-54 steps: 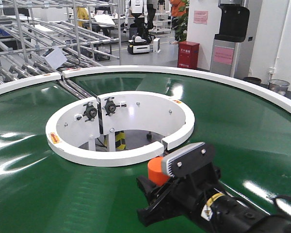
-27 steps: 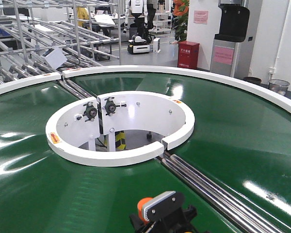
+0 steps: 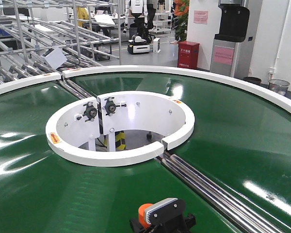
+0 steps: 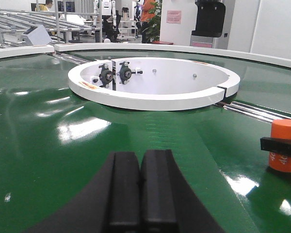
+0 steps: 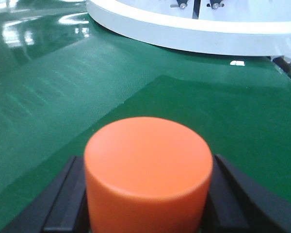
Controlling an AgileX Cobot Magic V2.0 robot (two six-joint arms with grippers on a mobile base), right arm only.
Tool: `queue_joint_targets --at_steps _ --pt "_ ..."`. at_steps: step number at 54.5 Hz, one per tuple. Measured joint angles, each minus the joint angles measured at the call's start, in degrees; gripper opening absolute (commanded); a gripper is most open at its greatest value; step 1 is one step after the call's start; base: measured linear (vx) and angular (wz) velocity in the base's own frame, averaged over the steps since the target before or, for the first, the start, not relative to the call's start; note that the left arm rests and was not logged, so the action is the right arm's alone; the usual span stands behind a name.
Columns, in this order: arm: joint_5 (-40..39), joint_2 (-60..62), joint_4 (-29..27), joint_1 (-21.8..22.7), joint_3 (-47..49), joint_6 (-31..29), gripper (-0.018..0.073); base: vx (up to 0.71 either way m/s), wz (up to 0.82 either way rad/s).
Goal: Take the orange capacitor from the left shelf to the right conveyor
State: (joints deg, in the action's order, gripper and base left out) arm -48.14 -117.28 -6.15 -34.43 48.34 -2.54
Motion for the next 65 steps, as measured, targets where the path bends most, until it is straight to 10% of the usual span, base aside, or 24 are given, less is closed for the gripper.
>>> queue_joint_targets --at_steps 26,47,65 --pt "-0.6 0.0 -0.1 0.0 0.0 1.6 0.0555 0.00 0.00" --pt "-6.0 5.0 0.8 0.0 0.0 4.4 0.0578 0.00 0.00" --pt "26.6 33.6 0.5 0.0 -0.1 1.5 0.0557 0.00 0.00"
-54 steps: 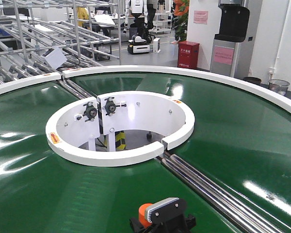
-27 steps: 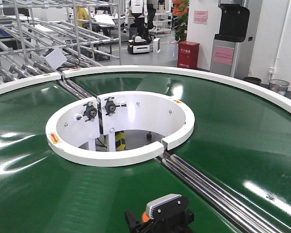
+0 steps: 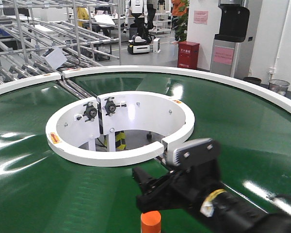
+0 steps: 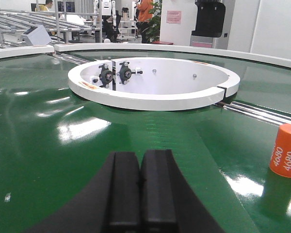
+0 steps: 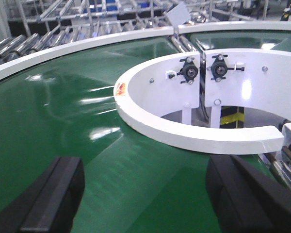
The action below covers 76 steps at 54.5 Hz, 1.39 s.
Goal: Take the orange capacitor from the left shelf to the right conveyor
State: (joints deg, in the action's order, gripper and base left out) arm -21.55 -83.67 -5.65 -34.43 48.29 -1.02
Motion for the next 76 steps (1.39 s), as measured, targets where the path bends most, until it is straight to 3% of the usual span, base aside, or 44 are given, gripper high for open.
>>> queue_joint_targets --at_steps 9,19,32,56,64,76 --pt "20.0 16.1 1.6 0.0 0.0 -2.5 0.0470 0.00 0.00" --pt "30.5 27.4 2.4 0.0 -0.1 -4.0 0.0301 0.00 0.00" --pt "32.8 33.3 2.4 0.0 -0.1 -4.0 0.0130 0.00 0.00" --pt "34.7 35.9 2.9 0.5 -1.0 -4.0 -0.0012 0.00 0.00" --pt "31.8 43.7 5.7 6.1 -7.9 -4.0 -0.0013 0.00 0.00" --pt "26.5 62.5 10.7 20.8 -26.6 -4.0 -0.0013 0.00 0.00"
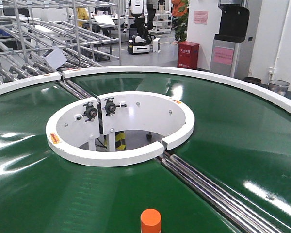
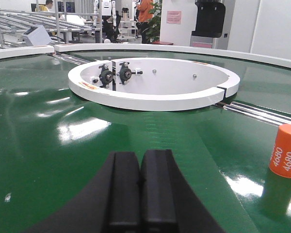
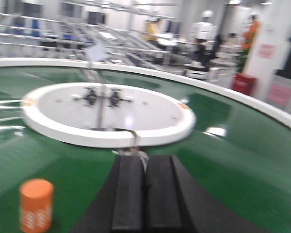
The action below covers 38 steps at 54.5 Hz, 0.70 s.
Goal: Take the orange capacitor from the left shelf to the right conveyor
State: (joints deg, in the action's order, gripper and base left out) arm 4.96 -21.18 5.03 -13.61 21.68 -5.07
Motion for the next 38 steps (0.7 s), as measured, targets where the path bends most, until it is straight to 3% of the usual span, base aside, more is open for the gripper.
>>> queue_joint_targets --at_steps 15,28,38 --pt "6.3 20.9 -1.4 11.1 -17.4 2.4 -0.0011 0.00 0.00" --pt "11.6 21.7 -2.3 11.6 -23.4 9.3 -0.0011 0.00 0.00" --pt "14.1 21.7 -2.5 11.6 -23.4 10.0 -0.0011 0.00 0.00"
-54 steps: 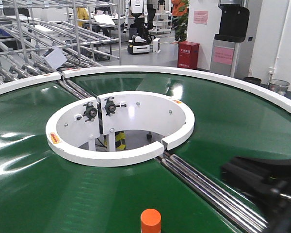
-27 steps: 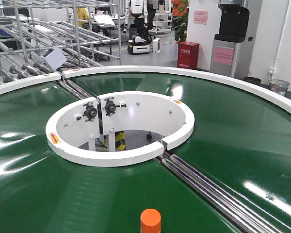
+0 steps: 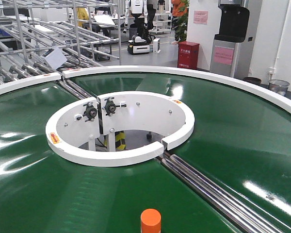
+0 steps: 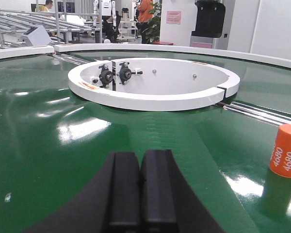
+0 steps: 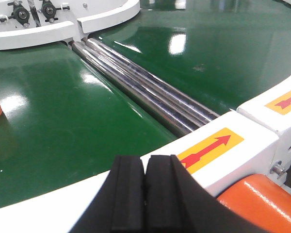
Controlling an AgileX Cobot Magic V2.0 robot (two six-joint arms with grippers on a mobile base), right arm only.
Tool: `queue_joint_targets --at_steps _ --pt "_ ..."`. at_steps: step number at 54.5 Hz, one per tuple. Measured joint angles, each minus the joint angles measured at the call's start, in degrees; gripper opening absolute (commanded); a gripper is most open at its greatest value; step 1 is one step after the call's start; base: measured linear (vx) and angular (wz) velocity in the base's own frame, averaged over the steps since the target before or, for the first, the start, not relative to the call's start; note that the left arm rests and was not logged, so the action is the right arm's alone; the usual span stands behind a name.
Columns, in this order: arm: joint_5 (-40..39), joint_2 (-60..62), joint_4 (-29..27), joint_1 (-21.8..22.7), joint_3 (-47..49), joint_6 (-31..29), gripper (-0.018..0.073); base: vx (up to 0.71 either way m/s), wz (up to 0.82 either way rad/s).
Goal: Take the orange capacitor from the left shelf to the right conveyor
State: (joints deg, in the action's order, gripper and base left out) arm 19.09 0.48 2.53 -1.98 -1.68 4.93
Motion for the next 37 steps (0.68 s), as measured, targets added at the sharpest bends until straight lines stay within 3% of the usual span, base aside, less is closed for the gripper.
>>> queue_joint_targets --at_steps 37 --pt "0.1 0.0 0.0 0.1 0.0 0.1 -0.0011 0.00 0.00"
